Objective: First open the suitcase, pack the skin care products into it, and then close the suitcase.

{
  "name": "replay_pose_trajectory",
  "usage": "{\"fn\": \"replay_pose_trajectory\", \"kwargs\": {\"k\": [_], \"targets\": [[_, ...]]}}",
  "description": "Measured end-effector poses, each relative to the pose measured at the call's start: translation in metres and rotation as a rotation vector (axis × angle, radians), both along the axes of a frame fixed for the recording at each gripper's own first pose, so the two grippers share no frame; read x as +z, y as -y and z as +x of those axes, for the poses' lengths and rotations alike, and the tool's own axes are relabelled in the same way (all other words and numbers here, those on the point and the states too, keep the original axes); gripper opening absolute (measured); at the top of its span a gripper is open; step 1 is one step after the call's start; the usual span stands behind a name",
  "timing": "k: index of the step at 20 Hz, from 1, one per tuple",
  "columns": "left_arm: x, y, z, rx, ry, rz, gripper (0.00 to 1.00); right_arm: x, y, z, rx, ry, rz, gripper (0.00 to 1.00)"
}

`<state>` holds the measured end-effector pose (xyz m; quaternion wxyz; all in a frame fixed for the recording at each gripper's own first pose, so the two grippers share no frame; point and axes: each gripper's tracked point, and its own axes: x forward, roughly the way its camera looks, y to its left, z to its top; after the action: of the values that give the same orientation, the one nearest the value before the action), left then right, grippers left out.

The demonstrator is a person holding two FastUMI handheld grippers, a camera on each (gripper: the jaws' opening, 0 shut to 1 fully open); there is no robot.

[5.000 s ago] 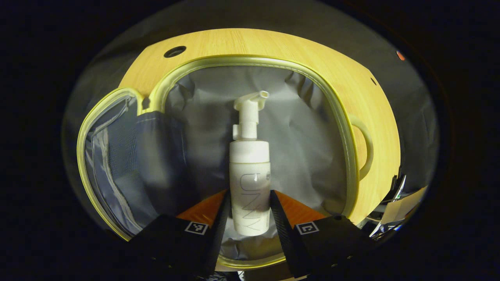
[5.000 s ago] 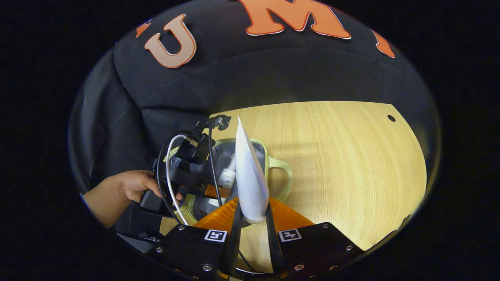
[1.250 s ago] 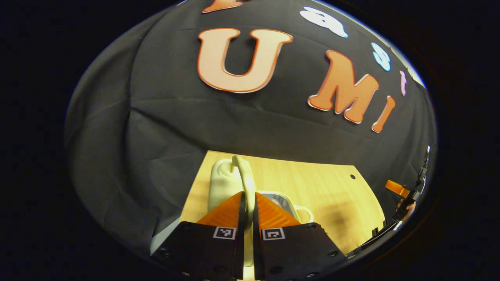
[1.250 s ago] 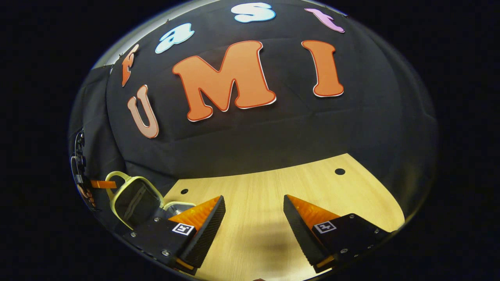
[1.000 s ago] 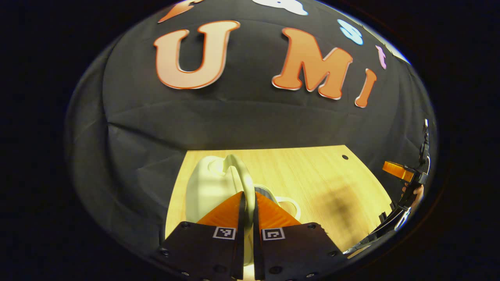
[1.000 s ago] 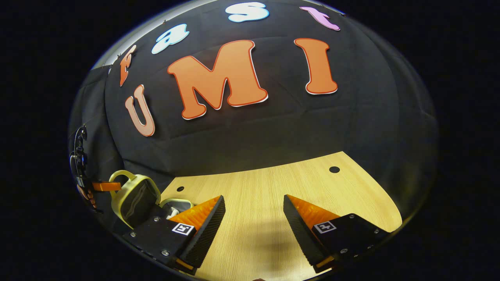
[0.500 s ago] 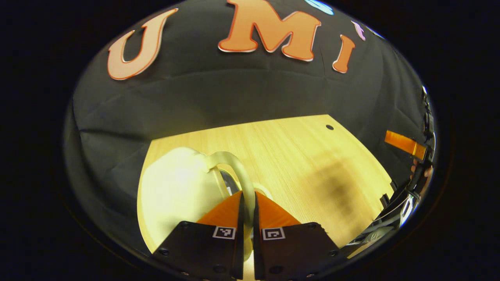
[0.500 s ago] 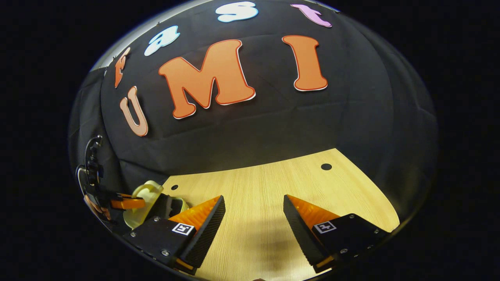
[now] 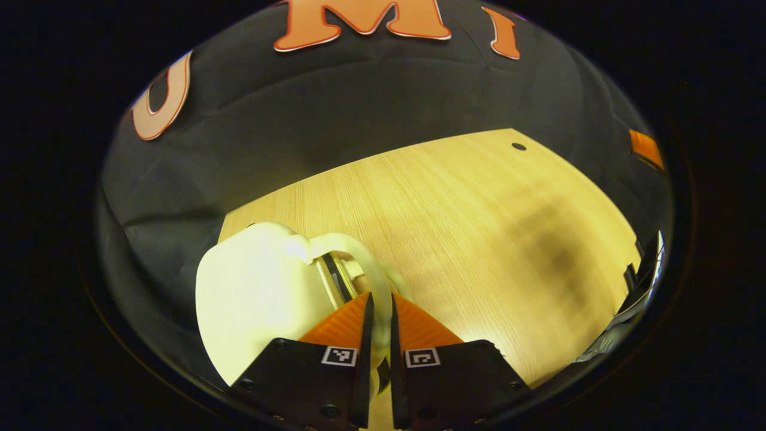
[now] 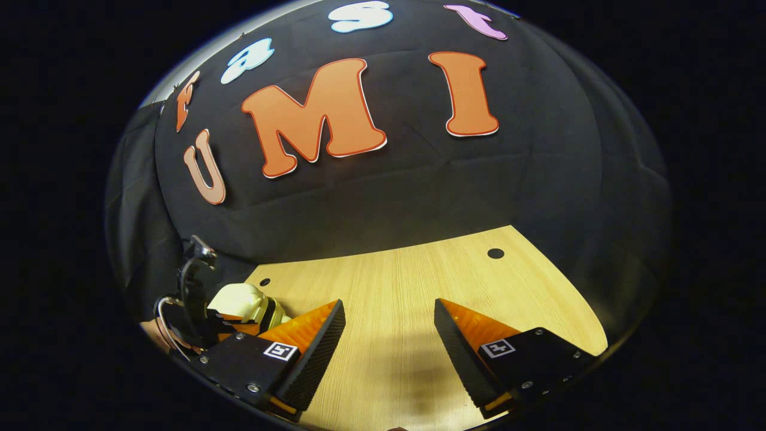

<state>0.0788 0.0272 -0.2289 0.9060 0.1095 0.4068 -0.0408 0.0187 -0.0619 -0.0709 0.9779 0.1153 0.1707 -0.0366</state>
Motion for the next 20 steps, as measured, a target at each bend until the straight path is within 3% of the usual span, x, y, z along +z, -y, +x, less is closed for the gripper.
{"fn": "replay_pose_trajectory", "kwargs": {"k": [2,5,10,11,14,20], "targets": [[-0.013,0.009,0.0,0.02,-0.021,0.022,0.25,-0.001,0.001,-0.002,0.004,-0.001,-0.011,0.96],[-0.002,0.028,-0.006,0.029,0.011,-0.005,0.31,-0.002,0.003,-0.003,0.012,-0.004,-0.017,0.96],[0.056,0.069,-0.006,0.016,0.192,-0.051,0.7,0.017,0.009,-0.004,0.005,0.068,-0.023,0.96],[0.067,0.08,-0.003,0.015,0.245,-0.065,0.72,0.02,0.009,-0.005,0.008,0.079,-0.028,0.95],[0.094,0.094,-0.006,0.015,0.361,-0.068,0.94,0.032,0.016,-0.007,-0.001,0.134,-0.055,0.96],[0.174,0.123,0.001,0.066,0.697,-0.235,0.95,0.067,0.014,-0.02,0.013,0.316,-0.181,0.95]]}}
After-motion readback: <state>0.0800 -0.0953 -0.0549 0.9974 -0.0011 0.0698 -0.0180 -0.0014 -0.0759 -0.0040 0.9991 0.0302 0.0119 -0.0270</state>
